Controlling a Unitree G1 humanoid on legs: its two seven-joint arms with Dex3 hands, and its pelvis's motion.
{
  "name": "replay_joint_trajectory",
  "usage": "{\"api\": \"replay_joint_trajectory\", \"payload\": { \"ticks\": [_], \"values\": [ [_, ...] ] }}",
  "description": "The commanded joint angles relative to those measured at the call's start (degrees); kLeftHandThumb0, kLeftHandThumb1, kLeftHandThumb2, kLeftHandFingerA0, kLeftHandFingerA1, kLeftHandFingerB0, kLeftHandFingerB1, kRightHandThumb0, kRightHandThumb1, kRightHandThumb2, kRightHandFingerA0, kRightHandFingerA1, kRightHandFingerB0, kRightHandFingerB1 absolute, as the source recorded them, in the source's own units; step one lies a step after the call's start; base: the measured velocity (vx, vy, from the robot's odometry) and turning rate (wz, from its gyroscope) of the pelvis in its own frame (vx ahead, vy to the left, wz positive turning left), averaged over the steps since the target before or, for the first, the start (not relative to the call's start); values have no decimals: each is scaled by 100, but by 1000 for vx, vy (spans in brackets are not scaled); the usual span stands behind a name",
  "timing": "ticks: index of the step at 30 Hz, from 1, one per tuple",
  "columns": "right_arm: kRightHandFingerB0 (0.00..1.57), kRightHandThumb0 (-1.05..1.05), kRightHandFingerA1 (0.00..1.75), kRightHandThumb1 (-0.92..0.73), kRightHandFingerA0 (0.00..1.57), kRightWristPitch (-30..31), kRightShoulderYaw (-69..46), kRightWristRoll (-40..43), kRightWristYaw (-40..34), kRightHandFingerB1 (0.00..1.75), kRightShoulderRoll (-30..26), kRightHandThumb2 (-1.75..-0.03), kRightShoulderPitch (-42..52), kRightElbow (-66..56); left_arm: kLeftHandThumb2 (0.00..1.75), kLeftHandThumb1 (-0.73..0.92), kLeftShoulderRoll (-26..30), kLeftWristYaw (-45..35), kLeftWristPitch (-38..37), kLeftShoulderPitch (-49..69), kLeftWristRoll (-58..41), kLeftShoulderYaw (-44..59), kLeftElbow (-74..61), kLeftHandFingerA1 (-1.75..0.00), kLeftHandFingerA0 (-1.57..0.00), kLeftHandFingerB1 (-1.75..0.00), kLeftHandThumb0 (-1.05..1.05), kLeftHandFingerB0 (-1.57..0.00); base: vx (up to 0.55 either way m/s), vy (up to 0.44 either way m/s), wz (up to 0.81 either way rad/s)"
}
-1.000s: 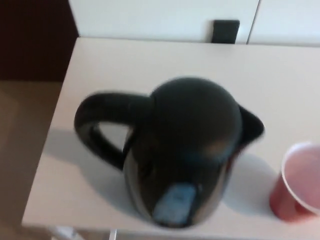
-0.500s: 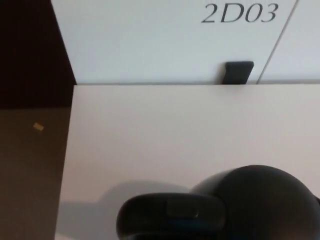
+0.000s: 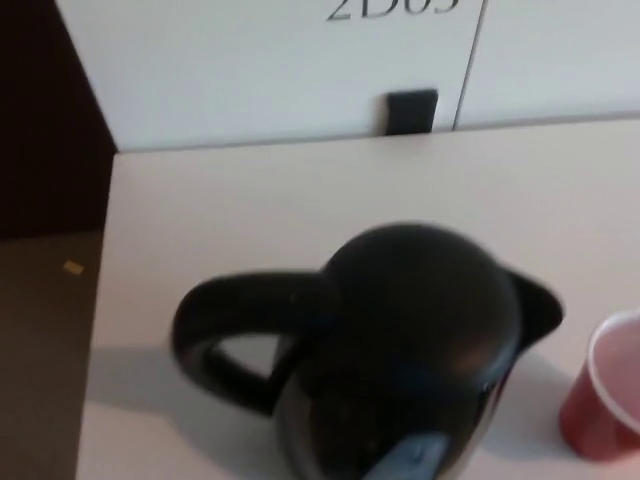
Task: The robot walk towards a table in front and uses its left hand to pick up the pot from the base and pour water to the cup on the right hand side
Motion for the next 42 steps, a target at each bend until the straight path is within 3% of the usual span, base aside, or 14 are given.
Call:
{"api": "replay_joint_trajectory", "payload": {
  "ticks": [1, 7, 8, 12, 15, 16, 23, 24, 29, 34, 35, 42],
  "values": [
    [42, -18, 50, -47, 71, -26, 37, -10, -181, 38, -28, -53, -69, -53, 84, 40, 61, 76, 20, -7, -48, -12, -66, -52, -23, -49, 8, -18, -249, 276, -4],
    [42, -14, 50, -47, 66, -6, -39, 93, -38, 38, -38, -54, -112, 88, 85, 42, 40, 211, 157, -16, -77, -7, -211, -52, -24, -49, 9, -19, -195, 298, -6],
    [41, -20, 51, -44, 59, -18, -32, 85, -29, 41, -32, -58, -106, 75, 85, 42, 42, 184, 124, -8, -70, -14, -211, -52, -23, -49, 9, -18, -199, 90, -2],
    [43, -18, 50, -48, 71, 4, 27, 25, -155, 38, 10, -54, -131, -43, 84, 40, 53, 175, 104, -27, -102, 21, -197, -53, -26, -49, 8, -20, -218, 23, -8],
    [43, -18, 50, -48, 71, 14, 33, 24, -148, 38, -10, -54, -180, -4, 84, 40, 58, 141, 117, -39, -104, 11, -217, -53, -26, -49, 8, -20, -225, -73, -3],
    [37, -26, 53, -40, 60, 9, 30, 43, -131, 42, -1, -59, -202, -55, 85, 41, 62, 175, 112, -86, -95, 7, -184, -53, -26, -49, 9, -21, -233, -118, 2],
    [41, -22, 52, -41, 61, 32, 35, 42, -196, 42, -12, -58, -356, -62, 85, 41, 33, 349, 210, -142, -158, 72, -213, -53, -28, -50, 9, -23, -296, -187, -8],
    [44, -17, 50, -46, 69, 53, 74, 5, -232, 38, -21, -53, -389, -88, 85, 42, 38, 243, 133, -118, -144, 54, -199, -52, -25, -50, 8, -21, -148, -43, -8],
    [41, -13, 49, -51, 61, 46, 146, -13, -239, 38, 21, -54, -432, -166, 84, 41, 52, 215, 57, -126, -190, 122, -145, -53, -25, -50, 9, -21, -120, 89, -8],
    [41, -13, 49, -51, 61, 87, 116, 46, -201, 38, 10, -54, -465, -99, 84, 41, 51, 179, 82, -125, -200, 139, -160, -53, -25, -50, 9, -21, -70, 281, 1],
    [44, -15, 51, -47, 69, 61, 148, -8, -312, 38, -3, -53, -478, -108, 86, 43, 27, 202, 102, -151, -155, 73, -304, -53, -25, -50, 8, -21, -115, 161, -1],
    [44, -17, 50, -46, 69, 111, 186, 10, -374, 38, 10, -53, -587, -109, 84, 41, 61, 351, 90, -284, -111, 45, -200, -54, -30, -50, 7, -24, -22, 23, 0]
  ]
}}
